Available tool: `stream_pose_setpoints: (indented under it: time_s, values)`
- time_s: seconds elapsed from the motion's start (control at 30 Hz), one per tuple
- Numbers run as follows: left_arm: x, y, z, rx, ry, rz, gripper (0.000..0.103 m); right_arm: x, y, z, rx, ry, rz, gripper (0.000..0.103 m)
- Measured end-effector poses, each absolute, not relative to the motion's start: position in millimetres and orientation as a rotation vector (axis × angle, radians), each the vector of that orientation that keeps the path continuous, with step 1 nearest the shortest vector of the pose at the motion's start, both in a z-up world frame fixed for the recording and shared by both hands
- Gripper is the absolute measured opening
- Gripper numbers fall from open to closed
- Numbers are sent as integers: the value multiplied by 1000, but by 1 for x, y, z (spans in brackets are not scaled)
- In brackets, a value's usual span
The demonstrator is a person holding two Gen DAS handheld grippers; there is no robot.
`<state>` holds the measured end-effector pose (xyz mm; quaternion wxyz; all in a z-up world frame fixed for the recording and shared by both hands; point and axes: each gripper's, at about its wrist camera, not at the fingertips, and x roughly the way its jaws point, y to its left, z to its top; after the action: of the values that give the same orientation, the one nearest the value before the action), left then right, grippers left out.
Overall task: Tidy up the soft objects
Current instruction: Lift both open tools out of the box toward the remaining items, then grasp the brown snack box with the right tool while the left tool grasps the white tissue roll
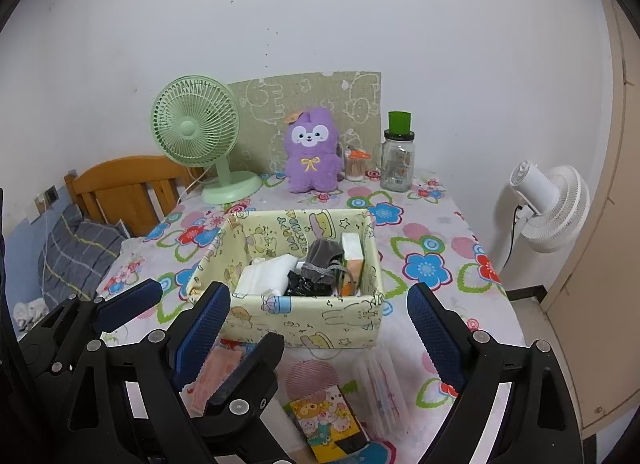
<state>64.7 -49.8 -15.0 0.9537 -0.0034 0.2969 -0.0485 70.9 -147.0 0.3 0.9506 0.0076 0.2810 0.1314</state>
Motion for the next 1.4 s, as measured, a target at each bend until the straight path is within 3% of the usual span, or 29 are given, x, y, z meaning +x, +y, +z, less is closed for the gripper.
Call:
stream_pose_setpoints:
  time_s: [1.4]
  values:
    - [43, -56, -95, -57, 735, -85, 94, 47, -161, -81, 45, 681, 282, 92]
